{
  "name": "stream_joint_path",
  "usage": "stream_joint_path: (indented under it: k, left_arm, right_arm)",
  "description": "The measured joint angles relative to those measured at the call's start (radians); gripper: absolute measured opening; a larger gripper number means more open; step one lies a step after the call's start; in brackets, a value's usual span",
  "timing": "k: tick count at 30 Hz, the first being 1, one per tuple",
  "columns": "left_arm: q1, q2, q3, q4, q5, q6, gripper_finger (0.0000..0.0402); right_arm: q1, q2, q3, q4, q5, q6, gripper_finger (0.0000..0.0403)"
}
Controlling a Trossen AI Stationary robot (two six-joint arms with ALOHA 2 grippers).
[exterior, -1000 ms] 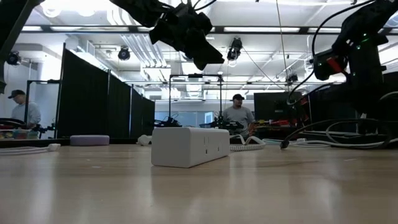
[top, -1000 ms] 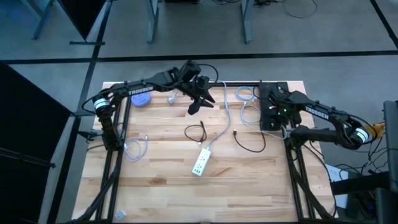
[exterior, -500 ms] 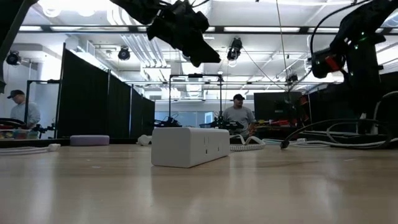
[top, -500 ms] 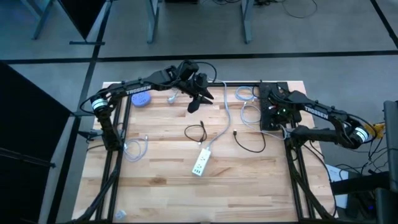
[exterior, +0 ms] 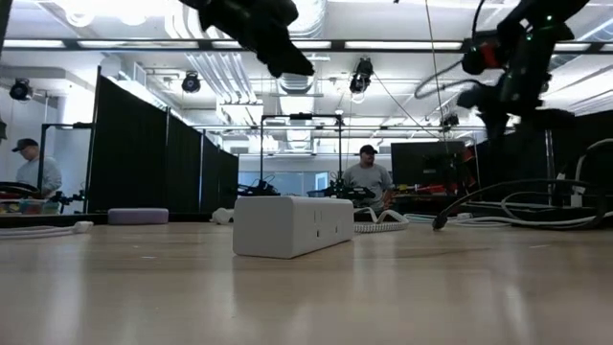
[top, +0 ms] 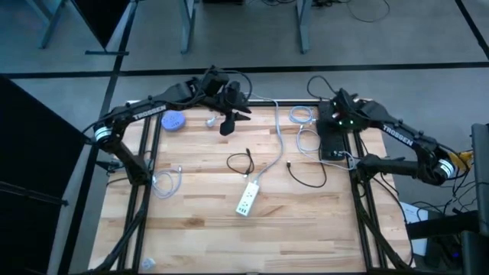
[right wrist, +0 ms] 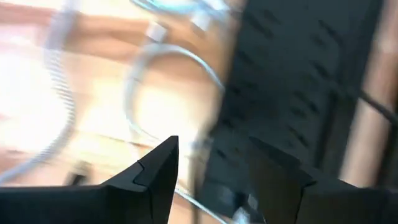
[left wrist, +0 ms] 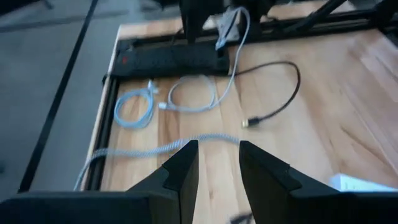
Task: Insert USB
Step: Insert the blue charger cable into the white outlet extension
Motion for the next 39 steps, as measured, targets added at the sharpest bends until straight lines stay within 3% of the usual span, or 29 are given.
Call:
stream_joint_path:
  k: [8,14,19,25,33,36,39]
  left_arm:
    - [-0.01,-0.098,0.0,-0.141,-0.02,-0.219,0.0103]
    - [-0.025,-0.119,0.0,-0.175,-0.029,-0.474,0.0103]
    - [-0.061,-0.114,-0.001,-0.111,-0.029,-0.555,0.0103]
    - [-0.114,-0.119,-0.007,-0.028,-0.032,-0.643,0.0103]
    - [-0.169,-0.125,-0.007,-0.034,-0.127,-0.677,0.0103]
    - [-0.178,-0.125,-0.007,-0.031,-0.169,-0.665,0.0103]
    - [-0.176,-0.125,-0.008,-0.02,-0.219,-0.632,0.0103]
  right_arm:
    - [0.011,0.177,0.047,0.164,-0.052,-0.245,0.0145]
    - [0.011,0.431,0.177,0.185,-0.057,-0.54,0.0135]
    - [0.009,0.666,0.332,0.183,-0.057,-0.745,0.0141]
    - [0.009,0.859,0.469,0.171,-0.057,-0.786,0.0151]
    - [0.01,0.955,0.509,0.154,0.003,-0.775,0.0139]
    - [0.013,0.974,0.511,0.129,0.006,-0.76,0.0108]
    - [0.024,0.976,0.507,0.111,-0.005,-0.754,0.0037]
